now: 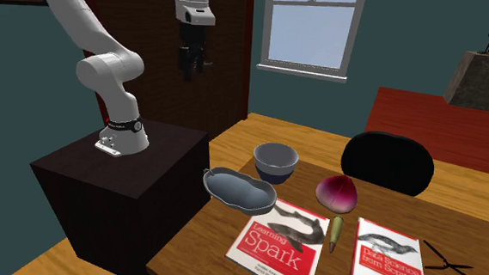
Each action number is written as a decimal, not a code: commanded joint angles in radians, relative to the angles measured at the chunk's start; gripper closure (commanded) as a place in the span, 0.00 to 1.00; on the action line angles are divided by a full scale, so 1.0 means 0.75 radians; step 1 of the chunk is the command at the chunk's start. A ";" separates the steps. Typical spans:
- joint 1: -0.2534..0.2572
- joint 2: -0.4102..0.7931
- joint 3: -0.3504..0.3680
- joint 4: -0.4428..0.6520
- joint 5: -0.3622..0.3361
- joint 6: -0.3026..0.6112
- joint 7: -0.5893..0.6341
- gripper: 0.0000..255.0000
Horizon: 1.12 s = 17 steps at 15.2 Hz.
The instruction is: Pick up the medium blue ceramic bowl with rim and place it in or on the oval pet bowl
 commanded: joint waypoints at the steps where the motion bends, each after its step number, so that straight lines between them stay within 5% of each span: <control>1: 0.009 0.085 0.001 0.004 0.018 0.080 0.005 0.00; 17: 0.072 0.886 0.010 0.251 0.208 0.604 -0.039 0.00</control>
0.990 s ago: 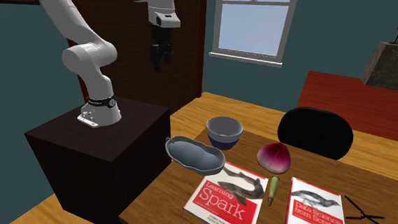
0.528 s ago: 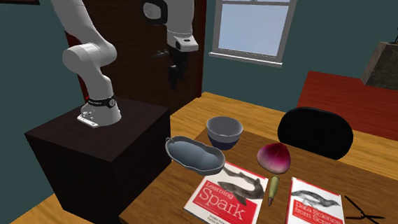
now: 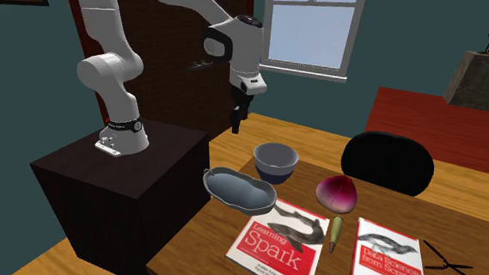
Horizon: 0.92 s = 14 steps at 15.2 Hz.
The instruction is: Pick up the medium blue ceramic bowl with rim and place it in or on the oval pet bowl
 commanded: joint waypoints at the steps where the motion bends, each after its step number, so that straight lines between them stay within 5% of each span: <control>1: 0.002 0.109 0.003 0.058 0.028 0.047 -0.014 0.00; 14: -0.008 0.797 0.061 0.614 0.158 0.156 -0.037 0.00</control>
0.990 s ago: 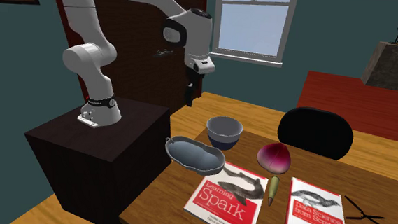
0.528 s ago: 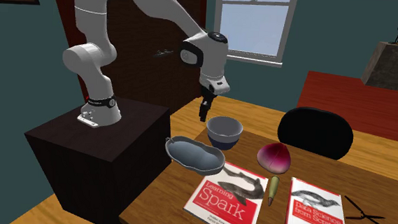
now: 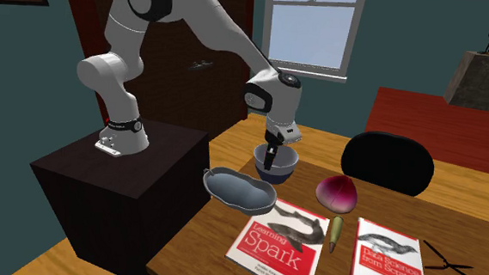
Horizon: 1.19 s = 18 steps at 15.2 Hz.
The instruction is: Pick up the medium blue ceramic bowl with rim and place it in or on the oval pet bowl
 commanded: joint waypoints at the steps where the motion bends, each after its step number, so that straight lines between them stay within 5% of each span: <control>1: -0.002 0.109 0.009 0.114 0.010 -0.008 0.007 0.00; 17: 0.006 0.221 0.027 0.137 0.029 0.083 -0.002 0.00; 18: 0.006 0.221 0.027 0.137 0.029 0.083 -0.002 1.00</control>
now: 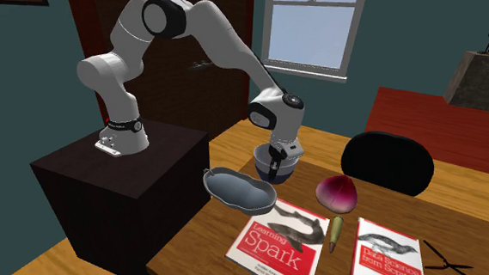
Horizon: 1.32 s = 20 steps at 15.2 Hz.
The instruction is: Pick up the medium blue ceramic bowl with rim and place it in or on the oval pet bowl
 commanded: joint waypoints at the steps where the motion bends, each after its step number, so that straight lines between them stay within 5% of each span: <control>1: 0.000 0.000 0.000 0.000 0.000 0.000 0.000 1.00; 20: 0.008 -0.152 -0.016 -0.033 -0.023 -0.116 0.035 1.00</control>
